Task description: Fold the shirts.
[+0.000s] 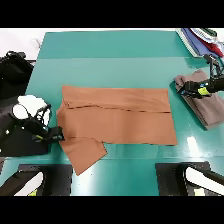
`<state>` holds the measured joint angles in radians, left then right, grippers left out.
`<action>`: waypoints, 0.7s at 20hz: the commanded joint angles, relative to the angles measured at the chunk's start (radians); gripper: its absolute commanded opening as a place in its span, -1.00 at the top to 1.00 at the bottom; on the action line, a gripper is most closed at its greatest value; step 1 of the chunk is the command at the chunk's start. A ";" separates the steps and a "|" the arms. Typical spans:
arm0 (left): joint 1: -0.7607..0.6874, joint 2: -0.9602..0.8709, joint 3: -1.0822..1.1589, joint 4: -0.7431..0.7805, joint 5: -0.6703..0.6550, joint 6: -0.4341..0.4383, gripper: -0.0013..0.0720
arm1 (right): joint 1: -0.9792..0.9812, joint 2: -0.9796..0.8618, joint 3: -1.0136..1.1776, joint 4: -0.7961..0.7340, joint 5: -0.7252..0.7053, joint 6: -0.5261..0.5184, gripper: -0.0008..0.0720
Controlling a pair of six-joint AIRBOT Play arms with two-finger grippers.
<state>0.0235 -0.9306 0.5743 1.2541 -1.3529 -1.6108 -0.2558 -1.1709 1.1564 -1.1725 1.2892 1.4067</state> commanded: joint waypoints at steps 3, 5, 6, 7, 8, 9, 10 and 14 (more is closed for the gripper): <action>-0.010 0.033 -0.152 -0.154 0.072 -0.010 -0.38 | -0.003 0.009 -0.005 0.003 -0.006 -0.003 -0.15; -0.050 0.033 -0.164 -0.209 0.084 -0.003 -0.37 | -0.003 0.009 -0.005 0.003 0.003 -0.003 -0.16; -0.076 0.033 -0.165 -0.222 0.090 -0.004 -0.37 | -0.006 0.009 -0.005 0.000 0.018 -0.008 -0.15; -0.095 0.033 -0.165 -0.222 0.087 -0.004 -0.31 | -0.017 0.009 -0.005 -0.006 0.050 -0.030 -0.15; -0.103 0.033 -0.164 -0.222 0.080 0.003 0.44 | -0.037 0.009 -0.006 -0.010 0.089 -0.038 -0.15; -0.104 0.033 -0.159 -0.224 0.074 0.023 0.89 | -0.068 0.010 -0.018 -0.009 0.130 -0.047 -0.15; -0.104 0.034 -0.149 -0.224 0.065 0.023 0.89 | -0.103 0.010 -0.042 -0.010 0.168 -0.047 -0.15; -0.104 0.034 -0.084 -0.223 0.064 0.042 0.89 | -0.261 0.027 -0.301 -0.098 0.238 -0.048 -0.69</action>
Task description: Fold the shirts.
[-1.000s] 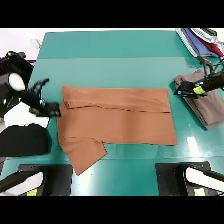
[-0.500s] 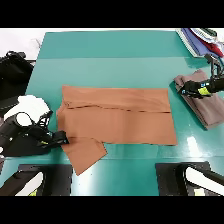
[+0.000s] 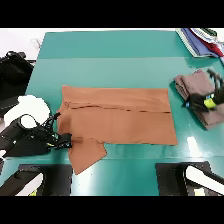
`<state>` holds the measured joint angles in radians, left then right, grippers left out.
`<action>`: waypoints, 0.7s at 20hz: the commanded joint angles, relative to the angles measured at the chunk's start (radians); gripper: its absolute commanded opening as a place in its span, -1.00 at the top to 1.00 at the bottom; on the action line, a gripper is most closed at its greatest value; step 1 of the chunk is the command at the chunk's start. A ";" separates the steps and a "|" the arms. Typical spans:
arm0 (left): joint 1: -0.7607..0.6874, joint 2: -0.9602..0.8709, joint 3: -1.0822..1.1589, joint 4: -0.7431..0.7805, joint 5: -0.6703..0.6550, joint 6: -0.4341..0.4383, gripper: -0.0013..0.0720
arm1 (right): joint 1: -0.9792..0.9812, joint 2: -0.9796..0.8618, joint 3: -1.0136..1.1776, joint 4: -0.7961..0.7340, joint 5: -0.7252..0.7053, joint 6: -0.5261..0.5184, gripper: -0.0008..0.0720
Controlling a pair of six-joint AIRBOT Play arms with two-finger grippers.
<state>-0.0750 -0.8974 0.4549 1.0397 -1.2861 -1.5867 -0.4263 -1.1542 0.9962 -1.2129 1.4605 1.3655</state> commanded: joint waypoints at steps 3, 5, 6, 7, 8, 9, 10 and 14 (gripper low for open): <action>-0.005 0.001 0.080 -0.008 0.016 0.024 0.90 | -0.162 0.011 -0.349 -0.060 0.039 -0.005 -0.50; -0.006 0.001 0.094 -0.008 0.022 0.024 0.90 | -0.156 0.011 -0.441 -0.040 -0.003 -0.006 -0.43; -0.005 0.001 0.095 -0.007 0.023 0.024 0.90 | -0.143 0.011 -0.470 -0.003 -0.027 -0.006 -0.42; -0.005 0.001 0.095 -0.007 0.023 0.024 0.89 | -0.121 0.011 -0.494 0.043 -0.055 -0.006 -0.41; -0.006 0.001 0.095 -0.008 0.022 0.024 0.90 | -0.096 0.011 -0.508 0.073 -0.084 -0.006 -0.35; -0.005 0.001 0.095 -0.007 0.023 0.024 0.90 | -0.064 0.011 -0.514 0.090 -0.116 -0.006 -0.22; -0.005 0.001 0.095 -0.007 0.023 0.025 0.89 | -0.034 0.011 -0.512 0.097 -0.144 -0.005 -0.17; -0.006 0.039 0.117 0.028 -0.011 0.050 0.90 | 0.052 0.040 -0.447 0.082 -0.140 -0.005 0.92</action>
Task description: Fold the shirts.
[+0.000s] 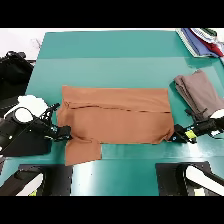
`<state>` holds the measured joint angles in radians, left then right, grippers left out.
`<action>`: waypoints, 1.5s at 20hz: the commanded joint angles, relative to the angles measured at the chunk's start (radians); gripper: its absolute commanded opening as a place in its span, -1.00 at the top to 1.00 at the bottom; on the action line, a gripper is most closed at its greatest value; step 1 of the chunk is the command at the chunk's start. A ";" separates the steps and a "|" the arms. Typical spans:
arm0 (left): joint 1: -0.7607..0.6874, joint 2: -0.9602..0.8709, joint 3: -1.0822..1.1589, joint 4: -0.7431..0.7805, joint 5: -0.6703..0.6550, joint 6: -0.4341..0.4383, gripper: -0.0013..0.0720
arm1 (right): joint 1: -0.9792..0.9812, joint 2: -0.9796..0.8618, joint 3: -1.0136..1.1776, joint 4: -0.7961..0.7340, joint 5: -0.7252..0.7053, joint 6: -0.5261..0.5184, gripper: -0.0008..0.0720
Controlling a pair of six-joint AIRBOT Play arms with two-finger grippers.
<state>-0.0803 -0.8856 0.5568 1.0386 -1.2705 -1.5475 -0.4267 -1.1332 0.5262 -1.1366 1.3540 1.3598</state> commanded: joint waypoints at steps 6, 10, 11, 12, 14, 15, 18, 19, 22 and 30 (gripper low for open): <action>0.000 0.281 0.033 0.083 -0.248 -0.073 0.90 | 0.084 0.293 0.158 -0.254 0.209 0.019 0.92; 0.000 0.256 0.138 0.106 -0.163 -0.047 0.90 | 0.085 0.350 0.243 -0.243 0.187 0.051 0.92; 0.000 0.223 0.176 0.137 -0.098 -0.042 0.90 | 0.085 0.315 0.277 -0.238 0.180 0.054 0.92; 0.000 0.180 0.211 0.165 -0.040 -0.037 0.90 | 0.085 0.267 0.313 -0.213 0.171 0.054 0.92; 0.000 0.059 0.279 0.183 0.040 -0.011 0.90 | 0.097 0.161 0.385 -0.156 0.130 0.054 0.92; 0.000 -0.008 0.312 0.181 0.071 0.010 0.90 | 0.116 0.106 0.422 -0.138 0.102 0.054 0.92; 0.000 -0.204 0.422 0.182 0.184 0.020 0.89 | 0.211 -0.084 0.560 -0.109 0.049 0.055 0.92; 0.000 -0.254 0.455 0.182 0.217 0.019 0.90 | 0.231 -0.139 0.603 -0.104 0.033 0.068 0.92; 0.000 -0.371 0.532 0.182 0.284 0.019 0.89 | 0.246 -0.298 0.733 -0.061 0.006 0.106 0.92; 0.000 -0.418 0.592 0.185 0.327 0.019 -0.48 | 0.206 -0.447 0.923 0.080 0.016 0.027 0.05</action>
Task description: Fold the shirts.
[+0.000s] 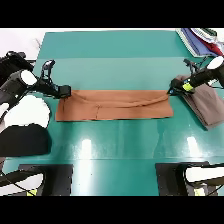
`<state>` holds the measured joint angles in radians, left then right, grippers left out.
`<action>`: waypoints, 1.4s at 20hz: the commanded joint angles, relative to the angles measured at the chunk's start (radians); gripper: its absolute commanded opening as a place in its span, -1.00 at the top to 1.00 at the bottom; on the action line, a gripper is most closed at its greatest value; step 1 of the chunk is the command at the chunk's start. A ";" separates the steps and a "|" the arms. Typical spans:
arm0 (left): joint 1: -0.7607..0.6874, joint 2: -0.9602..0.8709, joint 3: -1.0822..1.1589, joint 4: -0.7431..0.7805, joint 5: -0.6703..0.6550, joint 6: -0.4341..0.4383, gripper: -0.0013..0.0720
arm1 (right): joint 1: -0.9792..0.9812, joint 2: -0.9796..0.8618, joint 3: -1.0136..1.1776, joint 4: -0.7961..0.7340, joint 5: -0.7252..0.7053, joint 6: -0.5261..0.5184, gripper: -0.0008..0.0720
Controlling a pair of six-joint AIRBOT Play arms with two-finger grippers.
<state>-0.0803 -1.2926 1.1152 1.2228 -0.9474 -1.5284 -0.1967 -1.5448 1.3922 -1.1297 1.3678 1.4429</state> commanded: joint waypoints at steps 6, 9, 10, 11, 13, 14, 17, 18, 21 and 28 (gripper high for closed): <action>0.000 -0.011 0.105 -0.114 -0.094 0.027 0.88 | -0.201 -0.025 -0.089 0.093 0.090 -0.184 -0.50; -0.012 -0.012 0.105 -0.229 -0.064 0.030 0.89 | -0.261 -0.067 -0.223 0.224 0.034 -0.246 -0.51; -0.034 -0.012 0.105 -0.228 -0.054 0.030 0.89 | -0.267 -0.089 -0.255 0.285 0.015 -0.273 -0.50; -0.058 -0.014 0.104 -0.228 -0.049 0.030 0.89 | -0.262 -0.114 -0.280 0.350 -0.002 -0.294 -0.50; -0.116 -0.023 0.105 -0.227 -0.022 0.029 0.89 | -0.235 -0.148 -0.316 0.431 -0.049 -0.319 -0.48; -0.142 -0.033 0.103 -0.227 -0.003 0.025 0.89 | -0.215 -0.158 -0.327 0.451 -0.071 -0.322 -0.47; -0.222 -0.078 0.105 -0.230 0.035 -0.016 0.89 | -0.154 -0.166 -0.302 0.457 -0.086 -0.354 0.62; -0.256 -0.101 0.106 -0.231 0.063 -0.016 0.90 | -0.140 -0.154 -0.279 0.458 -0.069 -0.363 0.92; -0.343 -0.211 0.171 -0.237 0.127 -0.016 0.90 | -0.104 -0.073 -0.180 0.455 -0.001 -0.360 0.92; -0.467 -0.506 0.430 -0.240 0.089 -0.045 0.90 | 0.041 0.154 0.088 0.455 0.021 -0.190 0.92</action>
<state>-0.5041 -1.6985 1.4605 0.9844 -0.8528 -1.5520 -0.2165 -1.4639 1.3815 -0.6785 1.3804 1.1847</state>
